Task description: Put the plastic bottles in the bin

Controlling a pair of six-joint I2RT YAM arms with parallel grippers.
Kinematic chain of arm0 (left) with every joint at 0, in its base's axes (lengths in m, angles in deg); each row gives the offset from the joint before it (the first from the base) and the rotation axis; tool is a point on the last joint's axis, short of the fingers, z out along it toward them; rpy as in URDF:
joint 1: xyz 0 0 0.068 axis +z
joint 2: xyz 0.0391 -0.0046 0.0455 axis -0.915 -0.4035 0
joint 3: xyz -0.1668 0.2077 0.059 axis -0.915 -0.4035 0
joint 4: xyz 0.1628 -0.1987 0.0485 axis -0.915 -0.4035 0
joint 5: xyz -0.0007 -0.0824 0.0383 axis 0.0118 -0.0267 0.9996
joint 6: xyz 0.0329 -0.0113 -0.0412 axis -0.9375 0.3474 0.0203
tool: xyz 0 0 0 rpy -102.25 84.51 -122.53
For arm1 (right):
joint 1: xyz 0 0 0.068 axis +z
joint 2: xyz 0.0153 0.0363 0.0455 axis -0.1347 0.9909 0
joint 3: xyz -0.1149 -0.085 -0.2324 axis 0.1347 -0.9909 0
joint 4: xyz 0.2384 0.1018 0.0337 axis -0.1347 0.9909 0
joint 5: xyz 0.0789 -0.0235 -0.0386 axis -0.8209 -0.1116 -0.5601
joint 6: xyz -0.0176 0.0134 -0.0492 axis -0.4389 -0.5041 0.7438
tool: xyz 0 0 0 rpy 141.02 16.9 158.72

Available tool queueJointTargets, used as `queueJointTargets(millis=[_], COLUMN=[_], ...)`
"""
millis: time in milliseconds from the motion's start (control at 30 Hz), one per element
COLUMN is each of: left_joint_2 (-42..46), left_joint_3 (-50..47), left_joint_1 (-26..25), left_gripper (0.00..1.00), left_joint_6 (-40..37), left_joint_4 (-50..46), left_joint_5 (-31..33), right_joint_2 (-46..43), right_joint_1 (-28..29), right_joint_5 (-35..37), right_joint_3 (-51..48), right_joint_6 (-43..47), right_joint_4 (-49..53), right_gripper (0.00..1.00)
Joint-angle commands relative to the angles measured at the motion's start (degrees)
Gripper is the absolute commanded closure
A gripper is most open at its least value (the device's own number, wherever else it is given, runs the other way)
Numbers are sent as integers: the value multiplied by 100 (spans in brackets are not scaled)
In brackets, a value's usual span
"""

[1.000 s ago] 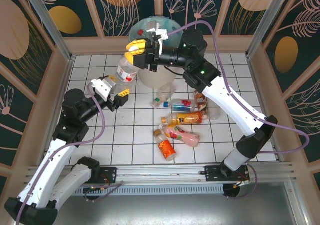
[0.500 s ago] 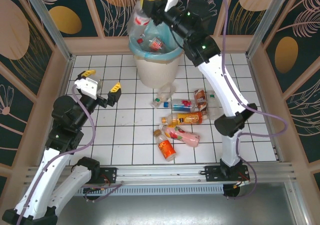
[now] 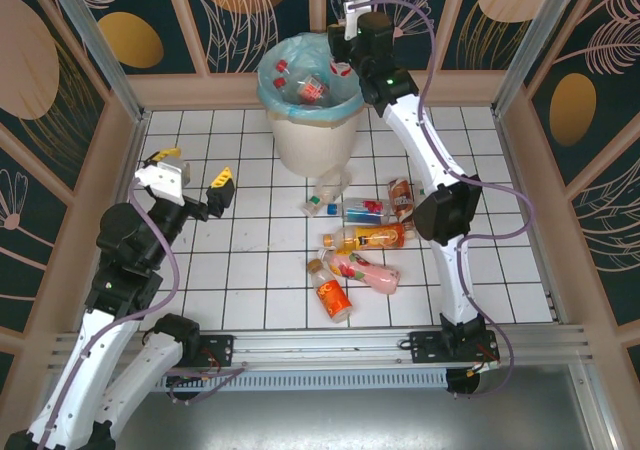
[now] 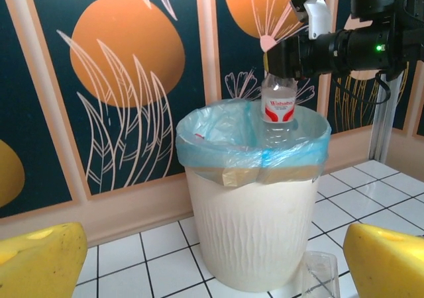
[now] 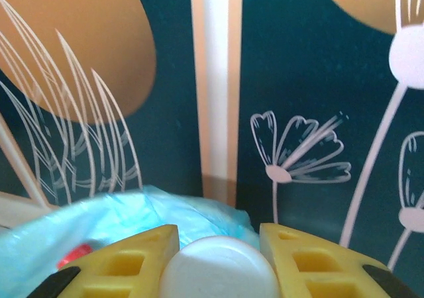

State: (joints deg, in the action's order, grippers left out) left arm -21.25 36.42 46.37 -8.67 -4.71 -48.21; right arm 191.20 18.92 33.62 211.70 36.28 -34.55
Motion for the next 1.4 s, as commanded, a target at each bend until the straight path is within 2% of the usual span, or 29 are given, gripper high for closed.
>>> queueJointTargets(millis=[0,400,600,700,800,900,933,1000,1033,1233,1367], left_joint_2=[-12,-77,-73,-91,-140,-171,-171,-162,-153,-171,-172], left_joint_3=[-110,-205,-253,-253,-220,-174,-158,-144,-122,24,155], left_joint_1=[-12,-12,-16,-12,-12,-11,-9,-12,-10,-12,-12], left_gripper=[1,1,1,2,1,2,2,1,1,1,1], left_joint_6=[211,472,537,561,569,572,585,597,593,509,526], left_joint_4=[7,15,8,38,63,62,63,51,28,-60,-43], left_joint_5=[144,283,365,367,364,356,345,348,349,417,517], right_joint_2=[60,877,989,861,771,830,877,971,1007,678,144], right_joint_1=[60,-34,44,224,413,374,329,250,227,294,398], right_joint_5=[78,-387,-1158,-1438,-1326,-1111,-1017,-880,-837,-879,-934], right_joint_3=[-105,-288,-242,-237,-248,-259,-242,-145,-70,289,293], right_joint_6=[45,-22,151,515,836,660,552,400,345,192,97], right_joint_4=[384,1017,1065,1002,834,737,754,872,946,952,618], right_gripper=[100,100,98,98,98,96,91,72,66,42,33])
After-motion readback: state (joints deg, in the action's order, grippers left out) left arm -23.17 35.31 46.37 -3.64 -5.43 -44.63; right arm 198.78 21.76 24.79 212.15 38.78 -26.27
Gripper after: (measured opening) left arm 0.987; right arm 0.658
